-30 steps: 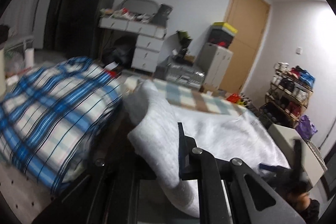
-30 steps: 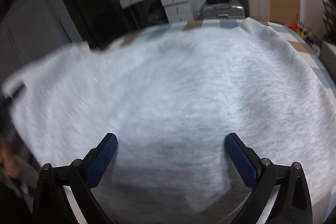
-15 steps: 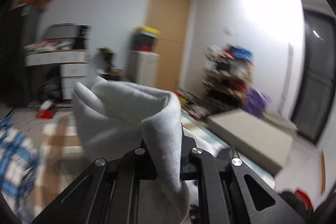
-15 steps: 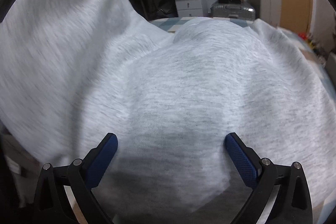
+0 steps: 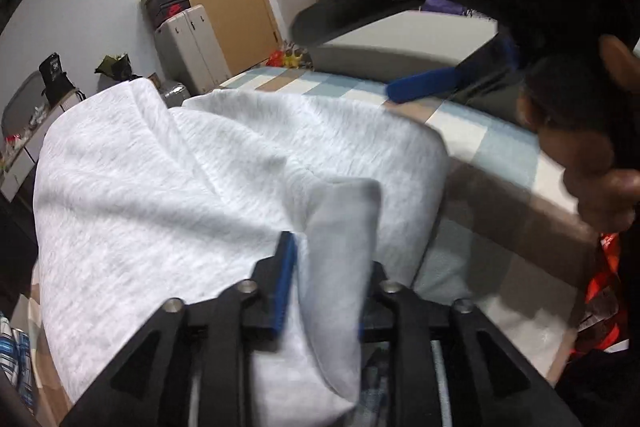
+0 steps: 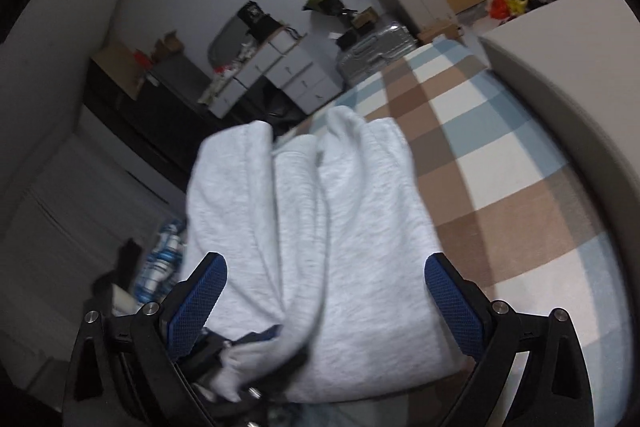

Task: Fold large clothes
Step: 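Fold the lifted side over the body and open the left tool, then grasp the folded sweatshirt edge with the right tool and lift it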

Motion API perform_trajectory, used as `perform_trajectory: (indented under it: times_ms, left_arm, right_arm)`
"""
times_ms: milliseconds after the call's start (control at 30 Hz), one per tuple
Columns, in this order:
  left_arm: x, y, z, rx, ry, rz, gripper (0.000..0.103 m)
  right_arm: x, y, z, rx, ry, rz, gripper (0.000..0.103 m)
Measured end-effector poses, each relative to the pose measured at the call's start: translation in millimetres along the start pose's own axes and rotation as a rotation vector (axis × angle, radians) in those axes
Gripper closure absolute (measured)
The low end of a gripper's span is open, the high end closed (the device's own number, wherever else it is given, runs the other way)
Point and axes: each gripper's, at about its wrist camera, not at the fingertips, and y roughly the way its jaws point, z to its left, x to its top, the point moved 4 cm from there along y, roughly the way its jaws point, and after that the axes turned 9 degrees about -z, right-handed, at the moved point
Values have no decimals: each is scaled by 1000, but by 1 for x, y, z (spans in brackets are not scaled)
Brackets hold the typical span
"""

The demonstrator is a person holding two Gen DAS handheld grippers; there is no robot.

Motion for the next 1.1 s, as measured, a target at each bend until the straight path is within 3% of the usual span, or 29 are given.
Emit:
perform_trajectory:
  times_ms: [33,133,233,333,400,433,500,533,600,733,800,833,867,933,1033,1100]
  left_arm:
    - [1,-5,2,-33,-32,-6,64]
    - [3,-24,-1,-116,-90,-27,47]
    - [1,-51,4,-157,-125,-67,46]
    - [-1,-83,26,-166,-242,-111,46]
    - [-2,-97,49,-142,-340,-150,45]
    - [-6,-104,65,-113,-394,-165,40]
    - [-20,-107,99,2,-504,-182,35]
    - [-31,-103,117,98,-560,-166,35]
    - [-46,-95,135,181,-619,-122,35]
    - [-53,-79,136,134,-629,-110,35]
    - [-50,-75,129,145,-575,-115,32]
    - [-49,-75,126,150,-542,-119,29]
    - [-48,-76,122,151,-524,-121,27]
    - [-54,-82,126,154,-503,-121,25]
    - [-57,-91,139,123,-542,-132,25]
    - [-61,-93,141,82,-576,-131,25]
  right_arm:
    - [-1,3,4,38,17,4,3]
    - [2,18,19,119,32,21,3]
    - [-1,30,25,123,6,48,3]
    - [-4,36,24,103,-22,80,3]
    - [-8,41,24,87,-40,108,3]
    - [-11,45,25,76,-48,128,3]
    - [-17,54,27,58,-69,162,3]
    - [-21,57,29,53,-77,175,4]
    - [-25,62,37,39,-97,190,5]
    - [-37,60,49,45,-108,185,9]
    - [-46,62,50,39,-103,183,17]
    - [-49,64,49,31,-97,182,37]
    - [-52,68,48,16,-84,191,67]
    - [-53,72,49,-16,-80,185,90]
    - [-40,44,74,60,-161,35,92]
    - [-42,41,70,29,-178,31,92]
